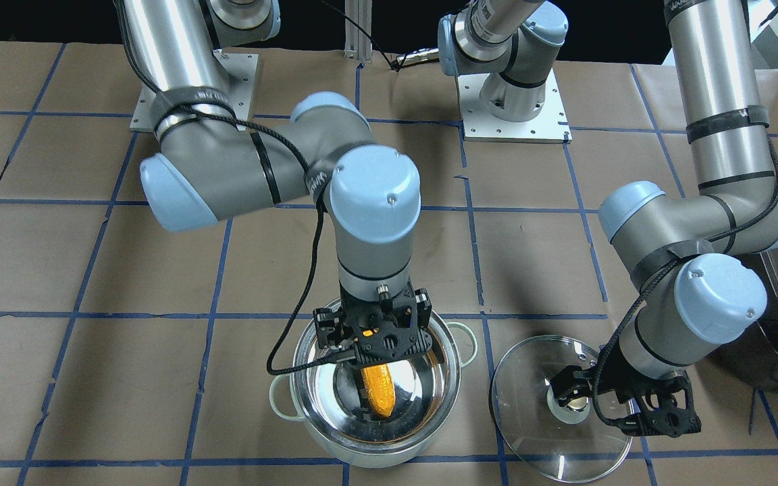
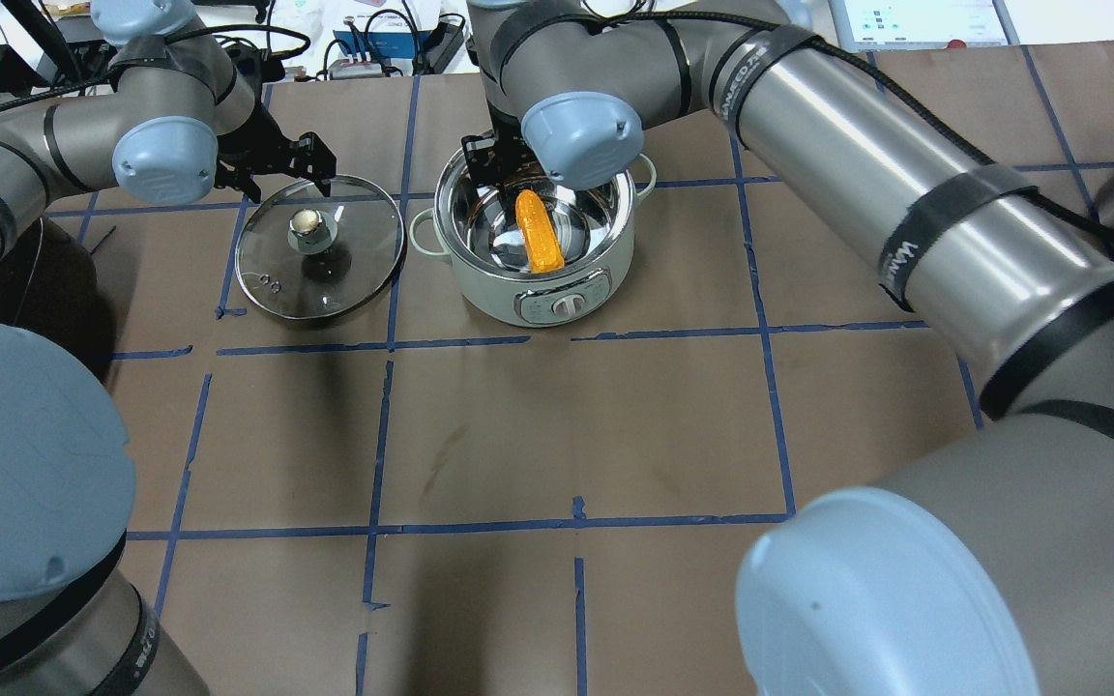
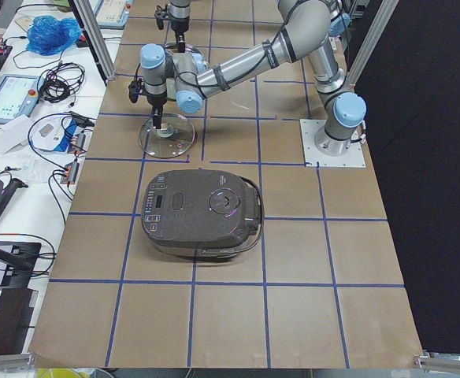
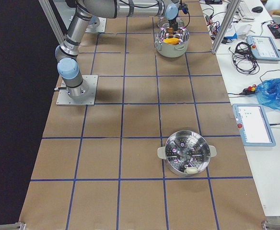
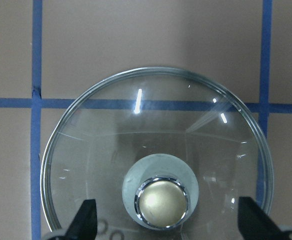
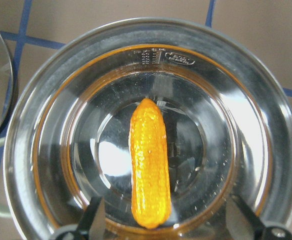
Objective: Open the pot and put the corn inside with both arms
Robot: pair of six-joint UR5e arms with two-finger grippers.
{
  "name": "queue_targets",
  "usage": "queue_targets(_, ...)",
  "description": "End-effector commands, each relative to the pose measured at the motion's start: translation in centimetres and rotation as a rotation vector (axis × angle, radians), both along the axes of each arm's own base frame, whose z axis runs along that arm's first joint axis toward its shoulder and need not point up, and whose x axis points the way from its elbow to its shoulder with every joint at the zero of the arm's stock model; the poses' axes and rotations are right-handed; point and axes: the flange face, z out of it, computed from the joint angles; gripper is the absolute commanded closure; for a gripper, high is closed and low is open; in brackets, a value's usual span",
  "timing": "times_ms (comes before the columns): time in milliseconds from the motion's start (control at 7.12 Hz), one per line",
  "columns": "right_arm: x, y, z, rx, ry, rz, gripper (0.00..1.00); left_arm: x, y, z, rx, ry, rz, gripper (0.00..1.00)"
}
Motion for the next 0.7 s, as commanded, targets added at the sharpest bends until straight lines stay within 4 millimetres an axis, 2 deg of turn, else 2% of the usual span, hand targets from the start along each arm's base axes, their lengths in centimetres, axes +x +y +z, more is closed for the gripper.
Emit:
queue_targets(0, -4.8, 4.8, 9.6, 0.019, 0.015, -0.030, 0.14, -1.2, 3.9, 7.6, 0.075, 0.011, 0.005, 0.00)
queue_targets(140, -10.8, 6.2, 13.6, 0.044, 0.023, -0.083, 0.14, -1.9, 7.1, 12.6, 0.088, 0.013, 0.005, 0.00)
queue_targets(281, -16.9, 7.2, 14.9, 0.078, 0.029, -0.170, 0.14, -3.2, 10.8, 16.1, 0.156, -0.003, -0.014, 0.00)
queue_targets(421, -21.3, 9.7, 15.4, 0.117, 0.037, -0.211, 0.15, -5.3, 14.0, 19.9, 0.146, -0.030, -0.046, 0.00)
queue_targets(561, -23.1, 13.1, 14.3, 0.159, 0.039, -0.231, 0.15, -7.2, 15.1, 20.3, 0.137, -0.022, -0.076, 0.00)
